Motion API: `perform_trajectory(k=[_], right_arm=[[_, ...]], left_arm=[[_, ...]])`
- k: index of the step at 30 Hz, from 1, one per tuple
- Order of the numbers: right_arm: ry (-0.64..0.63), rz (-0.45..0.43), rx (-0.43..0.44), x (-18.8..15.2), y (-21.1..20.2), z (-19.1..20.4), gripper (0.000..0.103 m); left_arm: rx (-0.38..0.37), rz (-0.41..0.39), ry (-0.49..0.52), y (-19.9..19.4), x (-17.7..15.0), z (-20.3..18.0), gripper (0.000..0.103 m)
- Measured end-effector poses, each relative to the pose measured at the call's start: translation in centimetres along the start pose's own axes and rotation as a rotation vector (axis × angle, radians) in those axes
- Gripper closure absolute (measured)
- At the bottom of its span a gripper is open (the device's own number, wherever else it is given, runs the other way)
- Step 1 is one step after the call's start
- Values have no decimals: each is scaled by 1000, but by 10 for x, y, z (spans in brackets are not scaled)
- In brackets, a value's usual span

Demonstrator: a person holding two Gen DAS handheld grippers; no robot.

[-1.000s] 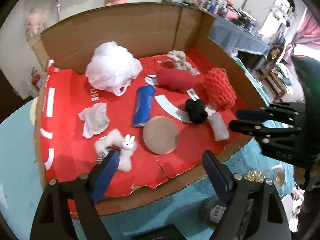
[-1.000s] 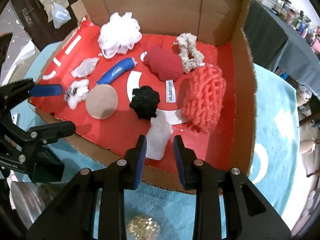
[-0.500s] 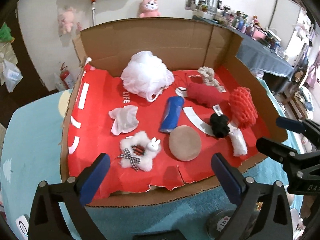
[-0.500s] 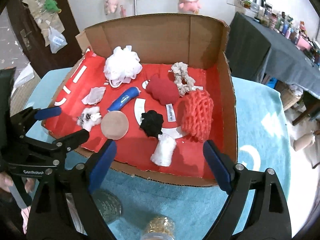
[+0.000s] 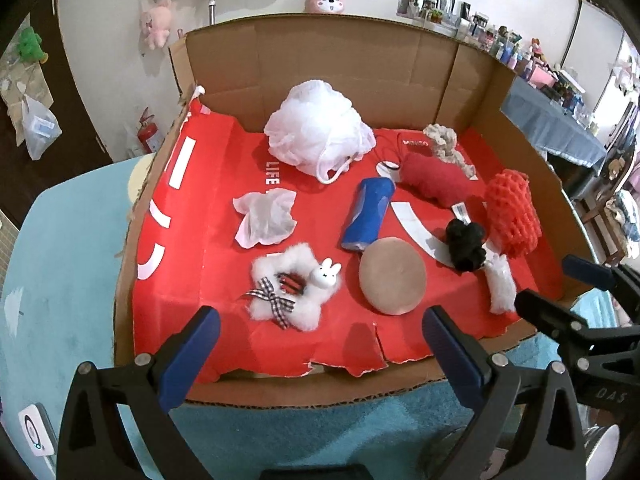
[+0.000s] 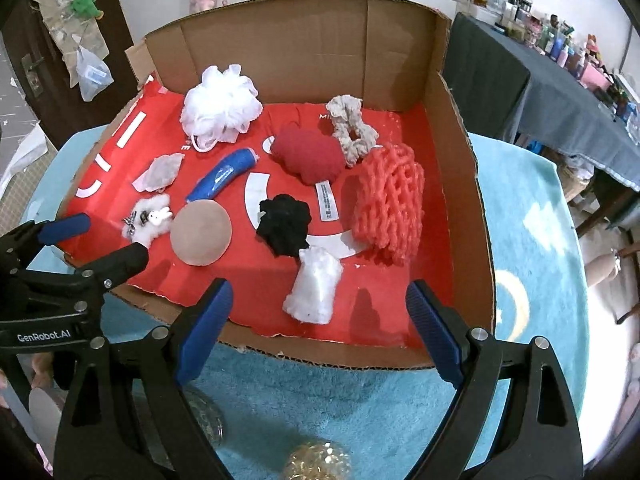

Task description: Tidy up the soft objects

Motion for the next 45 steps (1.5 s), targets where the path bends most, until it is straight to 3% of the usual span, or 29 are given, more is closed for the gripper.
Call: perform_trajectory(k=[45], right_arm=[[19, 22, 12, -2, 4, -4, 14]], left_arm=[[-16, 6, -13, 3, -1, 1, 0]])
Point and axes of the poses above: each gripper's, at about its wrist camera, not at the fingertips, and y roughly the way its jaws point, z to its left, x to its top, the point moved 9 cm from there along y, roughly the way its jaws point, and after that the axes turned 13 degrees about x, right-handed, at the moved point
